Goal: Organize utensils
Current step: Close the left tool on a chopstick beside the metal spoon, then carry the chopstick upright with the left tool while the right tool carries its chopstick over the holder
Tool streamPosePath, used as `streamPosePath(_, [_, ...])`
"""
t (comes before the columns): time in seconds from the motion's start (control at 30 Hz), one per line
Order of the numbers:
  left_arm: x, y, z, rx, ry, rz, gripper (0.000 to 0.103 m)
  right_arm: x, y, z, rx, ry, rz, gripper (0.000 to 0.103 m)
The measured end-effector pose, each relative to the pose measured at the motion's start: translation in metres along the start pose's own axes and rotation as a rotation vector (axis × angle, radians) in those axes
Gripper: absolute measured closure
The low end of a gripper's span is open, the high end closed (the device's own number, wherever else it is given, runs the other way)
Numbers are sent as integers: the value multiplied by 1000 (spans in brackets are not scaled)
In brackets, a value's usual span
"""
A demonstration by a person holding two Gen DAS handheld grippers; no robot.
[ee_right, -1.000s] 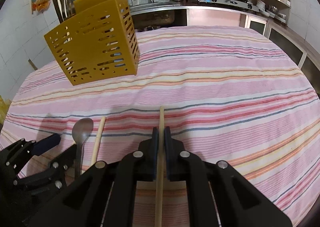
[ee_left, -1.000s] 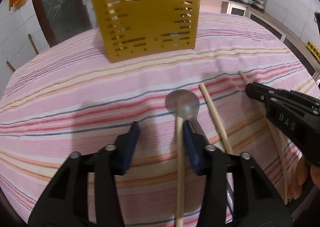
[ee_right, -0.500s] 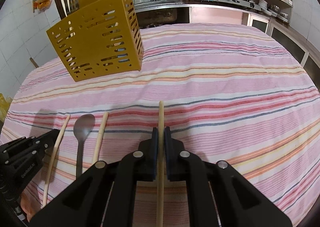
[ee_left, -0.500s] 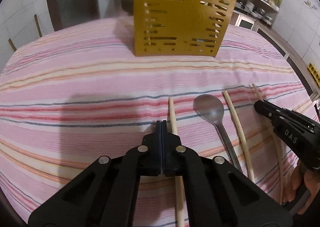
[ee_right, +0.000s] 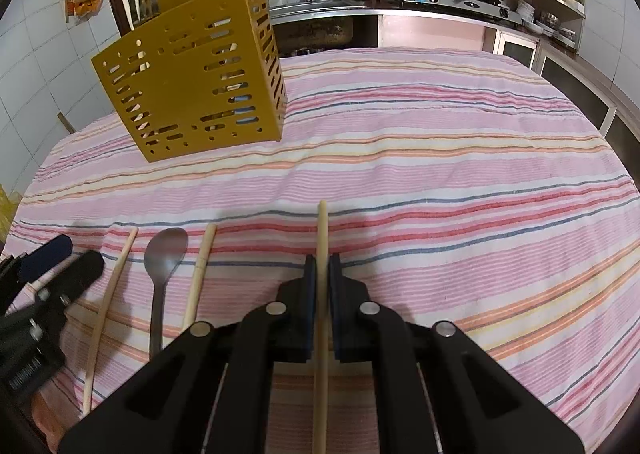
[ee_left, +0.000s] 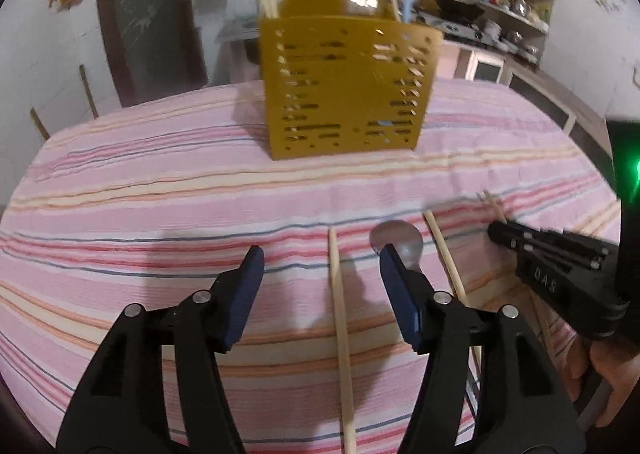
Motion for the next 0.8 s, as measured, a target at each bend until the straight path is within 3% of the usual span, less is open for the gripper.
streamPosePath(0.17, [20, -1, -16, 6, 102, 10, 43, 0, 0, 0, -1, -1, -2, 96])
streamPosePath(0.37, [24, 3, -17, -19, 109, 0, 46, 1, -1, -1, 1, 0, -2, 96])
streamPosePath(0.53, [29, 6, -7, -56, 118, -18, 87, 4, 0, 5, 13, 12, 6, 96])
streamPosePath(0.6, [33, 8, -2, -67, 122, -25, 94, 4, 0, 7, 17, 12, 5, 96])
streamPosePath(0.8, [31, 7, -1, -66, 105, -28, 97, 2, 4, 6, 1, 2, -12, 97])
Point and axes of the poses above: each gripper's, at about its wrist camera, not at the fingertips, and x roughly the way its jaws point, y to its left, z to its top, the point moved 6 cm from there along x, roughly the way its jaws point, and after that the axes turned 5 degrees about -z, right-handed, at the moved point
